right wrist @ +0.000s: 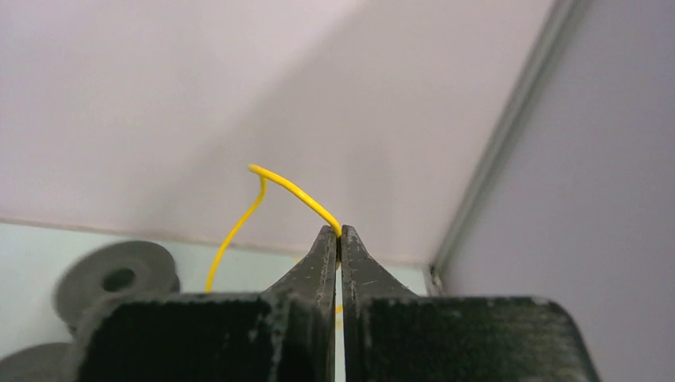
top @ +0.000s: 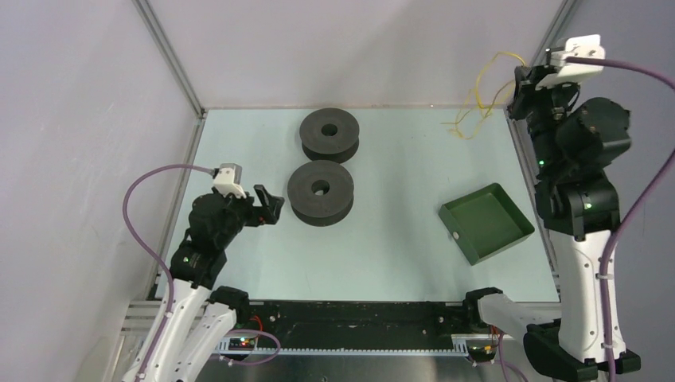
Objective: Wrap the cables
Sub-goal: Pick up the cable from the storage box, then adjust the cable at the center of the board.
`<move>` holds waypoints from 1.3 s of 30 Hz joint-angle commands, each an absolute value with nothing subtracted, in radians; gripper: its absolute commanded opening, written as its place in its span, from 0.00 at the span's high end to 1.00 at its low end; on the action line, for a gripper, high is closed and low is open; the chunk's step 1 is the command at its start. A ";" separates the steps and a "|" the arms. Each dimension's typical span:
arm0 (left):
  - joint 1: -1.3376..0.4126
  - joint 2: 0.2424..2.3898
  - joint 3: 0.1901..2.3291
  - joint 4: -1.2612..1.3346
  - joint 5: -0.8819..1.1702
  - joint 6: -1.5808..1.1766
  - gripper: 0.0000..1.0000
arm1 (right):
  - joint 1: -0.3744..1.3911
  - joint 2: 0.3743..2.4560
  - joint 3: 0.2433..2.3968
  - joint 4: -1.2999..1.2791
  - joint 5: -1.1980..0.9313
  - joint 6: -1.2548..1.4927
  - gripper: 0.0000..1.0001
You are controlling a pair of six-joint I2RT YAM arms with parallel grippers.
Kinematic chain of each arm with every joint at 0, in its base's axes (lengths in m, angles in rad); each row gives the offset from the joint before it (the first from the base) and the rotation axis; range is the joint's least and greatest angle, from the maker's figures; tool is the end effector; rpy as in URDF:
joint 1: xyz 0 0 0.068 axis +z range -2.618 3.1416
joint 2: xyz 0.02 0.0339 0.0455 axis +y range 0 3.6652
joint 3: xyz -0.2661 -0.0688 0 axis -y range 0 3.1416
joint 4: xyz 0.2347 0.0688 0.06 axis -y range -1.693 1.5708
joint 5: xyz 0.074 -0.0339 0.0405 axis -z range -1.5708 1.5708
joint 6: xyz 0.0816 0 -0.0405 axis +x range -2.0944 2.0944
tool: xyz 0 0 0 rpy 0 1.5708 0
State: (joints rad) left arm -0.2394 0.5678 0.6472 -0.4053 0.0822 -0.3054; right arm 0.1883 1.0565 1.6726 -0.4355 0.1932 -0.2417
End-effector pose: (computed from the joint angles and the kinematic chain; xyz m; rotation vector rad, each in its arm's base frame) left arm 0.1655 -0.0473 0.2853 -0.0067 1.9206 -0.4467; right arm 0.1970 0.0216 0.5574 -0.1384 1.3890 -0.1787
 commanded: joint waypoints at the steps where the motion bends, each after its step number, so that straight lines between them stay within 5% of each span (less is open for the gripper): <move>1: -0.232 0.545 0.690 -0.370 0.186 -0.282 0.07 | 0.196 1.107 1.771 -0.472 -0.052 -0.137 1.00; 6: -0.256 0.576 0.742 -0.331 0.428 -0.222 0.17 | 0.217 1.032 1.529 -0.440 -0.295 0.047 1.00; 15: -0.459 0.786 1.006 -0.231 0.588 -0.217 0.27 | 0.395 0.926 1.221 -0.348 -0.360 0.214 1.00; 27: -0.675 1.050 1.116 -0.193 0.374 -0.165 0.28 | 0.644 0.952 1.076 -0.192 -0.263 0.328 1.00; 35: -0.697 1.110 1.037 0.050 0.475 -0.315 0.29 | 0.688 0.946 1.029 -0.122 -0.220 0.383 1.00; 39: -0.715 1.147 1.019 0.062 0.452 -0.323 0.41 | 0.693 0.938 1.010 -0.109 -0.193 0.402 1.00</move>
State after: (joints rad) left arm -0.6960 1.1206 1.0405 -0.0357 0.4484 -0.2802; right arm 0.6853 0.9627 1.0229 -0.1860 -0.2424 0.3649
